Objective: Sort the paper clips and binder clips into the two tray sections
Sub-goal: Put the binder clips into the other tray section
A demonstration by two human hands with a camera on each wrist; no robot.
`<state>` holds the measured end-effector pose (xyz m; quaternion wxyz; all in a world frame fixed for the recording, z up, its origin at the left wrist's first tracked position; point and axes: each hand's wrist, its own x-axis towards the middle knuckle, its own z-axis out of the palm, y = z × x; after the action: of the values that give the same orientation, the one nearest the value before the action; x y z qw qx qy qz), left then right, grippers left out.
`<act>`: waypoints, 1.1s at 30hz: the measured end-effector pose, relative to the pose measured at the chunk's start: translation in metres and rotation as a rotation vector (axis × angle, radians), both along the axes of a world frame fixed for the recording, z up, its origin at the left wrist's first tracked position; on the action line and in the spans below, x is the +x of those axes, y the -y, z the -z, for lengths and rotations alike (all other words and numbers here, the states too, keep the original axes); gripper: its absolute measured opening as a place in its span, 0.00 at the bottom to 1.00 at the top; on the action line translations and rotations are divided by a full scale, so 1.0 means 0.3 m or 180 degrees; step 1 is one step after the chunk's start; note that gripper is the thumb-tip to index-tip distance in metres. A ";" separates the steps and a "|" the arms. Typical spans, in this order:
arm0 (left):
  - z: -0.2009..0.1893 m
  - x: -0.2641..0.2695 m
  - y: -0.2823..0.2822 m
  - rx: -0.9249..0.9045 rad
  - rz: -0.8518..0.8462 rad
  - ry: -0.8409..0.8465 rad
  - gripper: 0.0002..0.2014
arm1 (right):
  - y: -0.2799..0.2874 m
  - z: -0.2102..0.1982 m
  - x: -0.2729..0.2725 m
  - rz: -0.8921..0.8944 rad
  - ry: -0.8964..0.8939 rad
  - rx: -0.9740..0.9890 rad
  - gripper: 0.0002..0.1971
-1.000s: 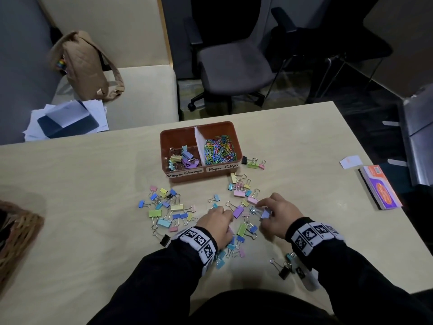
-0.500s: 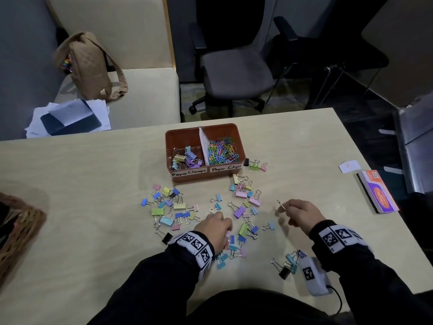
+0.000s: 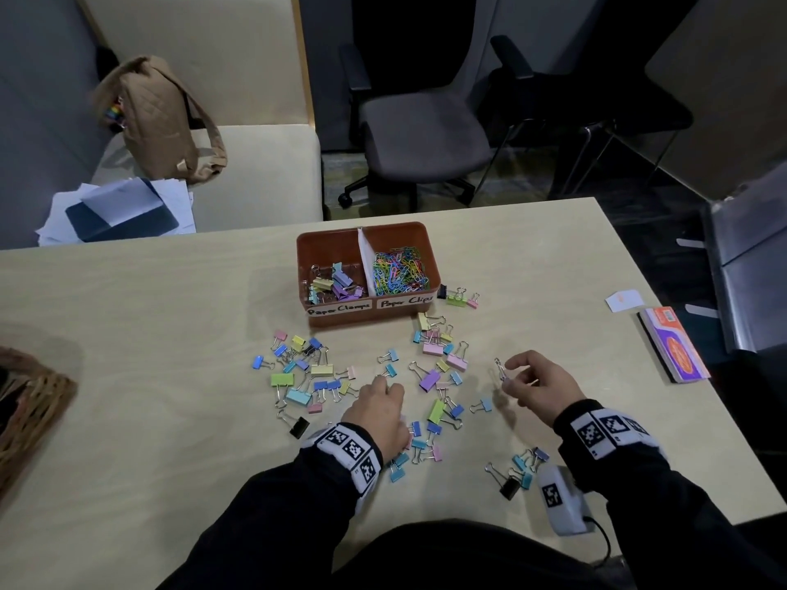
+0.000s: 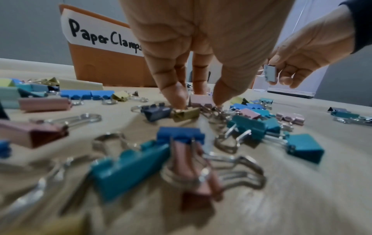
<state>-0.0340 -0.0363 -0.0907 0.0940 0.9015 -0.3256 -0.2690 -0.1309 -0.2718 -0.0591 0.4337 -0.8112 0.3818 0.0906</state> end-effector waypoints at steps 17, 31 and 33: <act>-0.065 0.124 -0.088 -0.0900 -0.1694 -0.0650 0.04 | -0.230 -0.126 0.216 0.0730 0.0255 0.2535 0.14; -0.263 0.404 -0.132 -0.2601 -0.3020 -0.0875 0.14 | -0.445 -0.242 0.597 0.0879 0.0718 0.2611 0.25; -0.241 0.362 -0.168 -0.2344 -0.2826 -0.0666 0.11 | -0.420 -0.217 0.540 0.0619 0.0757 0.2397 0.17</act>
<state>0.0745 0.0140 -0.0183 0.5364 0.8282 0.0223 -0.1607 0.0312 -0.1457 0.0059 0.7481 -0.5606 0.3441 0.0882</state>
